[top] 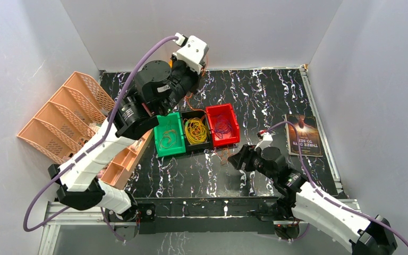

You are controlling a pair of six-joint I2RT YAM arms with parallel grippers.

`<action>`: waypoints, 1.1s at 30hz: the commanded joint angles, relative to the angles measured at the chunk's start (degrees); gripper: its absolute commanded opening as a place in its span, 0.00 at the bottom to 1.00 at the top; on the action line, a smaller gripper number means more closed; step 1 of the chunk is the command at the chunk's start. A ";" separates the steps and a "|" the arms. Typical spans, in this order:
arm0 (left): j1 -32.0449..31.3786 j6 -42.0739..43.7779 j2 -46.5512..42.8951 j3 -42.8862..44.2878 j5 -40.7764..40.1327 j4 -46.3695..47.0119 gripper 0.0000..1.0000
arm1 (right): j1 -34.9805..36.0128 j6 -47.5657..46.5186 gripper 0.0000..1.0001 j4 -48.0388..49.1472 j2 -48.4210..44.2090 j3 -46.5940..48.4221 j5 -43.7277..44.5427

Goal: Untangle the cables

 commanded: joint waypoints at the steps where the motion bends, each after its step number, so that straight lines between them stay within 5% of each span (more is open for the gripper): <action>1: 2.02 1.25 -3.19 -2.63 -5.72 -2.23 0.00 | 0.05 -1.28 0.75 3.57 0.37 2.87 -0.38; 11: 13.78 -3.76 -4.97 -5.83 -0.85 -5.16 0.00 | 0.10 -1.59 0.75 4.14 1.51 2.52 -0.59; 33: 18.57 -5.69 -7.83 -14.37 -0.01 -4.86 0.00 | 0.06 -0.64 0.75 4.78 2.56 1.77 -0.73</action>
